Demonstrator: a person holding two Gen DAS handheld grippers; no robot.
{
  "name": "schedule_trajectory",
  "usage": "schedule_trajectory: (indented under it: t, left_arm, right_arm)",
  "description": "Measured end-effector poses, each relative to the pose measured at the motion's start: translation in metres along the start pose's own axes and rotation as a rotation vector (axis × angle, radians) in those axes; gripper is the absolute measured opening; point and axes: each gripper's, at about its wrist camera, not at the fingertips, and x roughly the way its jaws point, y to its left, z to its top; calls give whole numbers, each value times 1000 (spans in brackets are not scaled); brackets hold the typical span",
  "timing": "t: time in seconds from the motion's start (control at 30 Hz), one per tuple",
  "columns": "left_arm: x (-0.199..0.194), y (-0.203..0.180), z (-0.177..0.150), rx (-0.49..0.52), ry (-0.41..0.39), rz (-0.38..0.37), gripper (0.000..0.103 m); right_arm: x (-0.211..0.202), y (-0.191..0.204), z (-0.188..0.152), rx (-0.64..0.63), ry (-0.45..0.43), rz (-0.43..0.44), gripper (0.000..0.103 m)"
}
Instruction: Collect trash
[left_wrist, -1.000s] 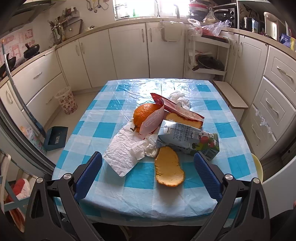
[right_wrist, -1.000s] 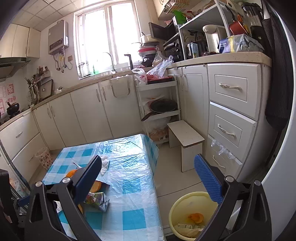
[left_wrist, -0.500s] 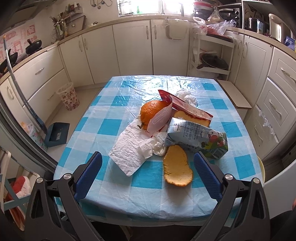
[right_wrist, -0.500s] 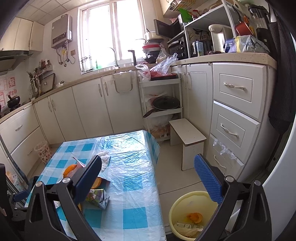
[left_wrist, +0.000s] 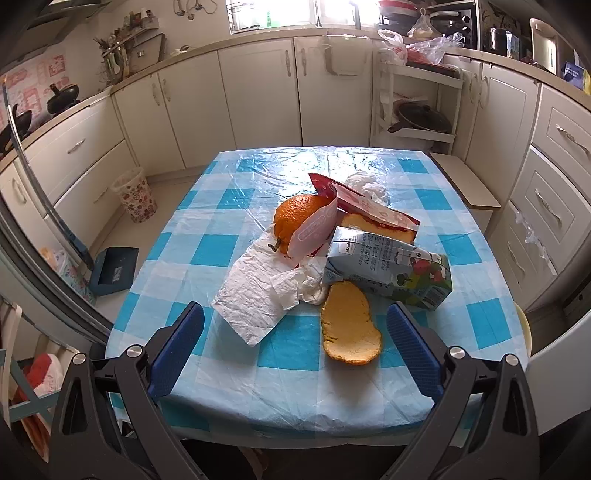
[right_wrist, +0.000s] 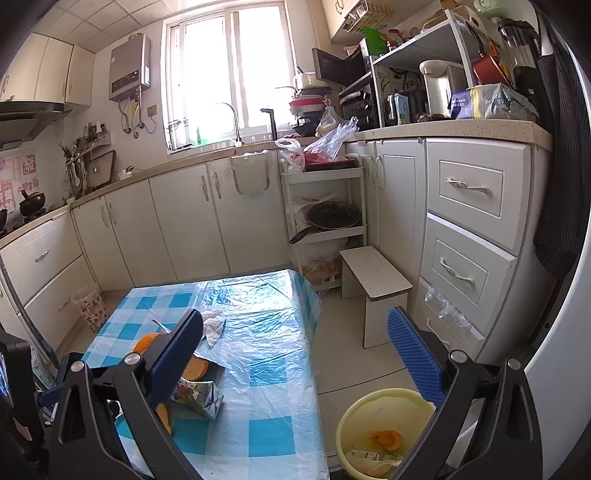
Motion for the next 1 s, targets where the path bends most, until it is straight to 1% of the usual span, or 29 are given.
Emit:
schedule_trajectory:
  t: [0.23, 0.47, 0.77, 1.0]
  left_arm:
    - [1, 3, -2, -4, 7, -6, 95]
    - [-3, -1, -5, -9, -8, 4, 95]
    - [-11, -21, -14, 27, -31, 10, 95]
    - [-10, -28, -18, 50, -33, 8, 95]
  right_arm:
    - [6, 2, 0, 3, 14, 10, 96]
    - [4, 13, -1, -29, 8, 47, 96]
    - [-1, 1, 0, 3, -1, 62, 96]
    - [-5, -4, 0, 11, -5, 63, 96]
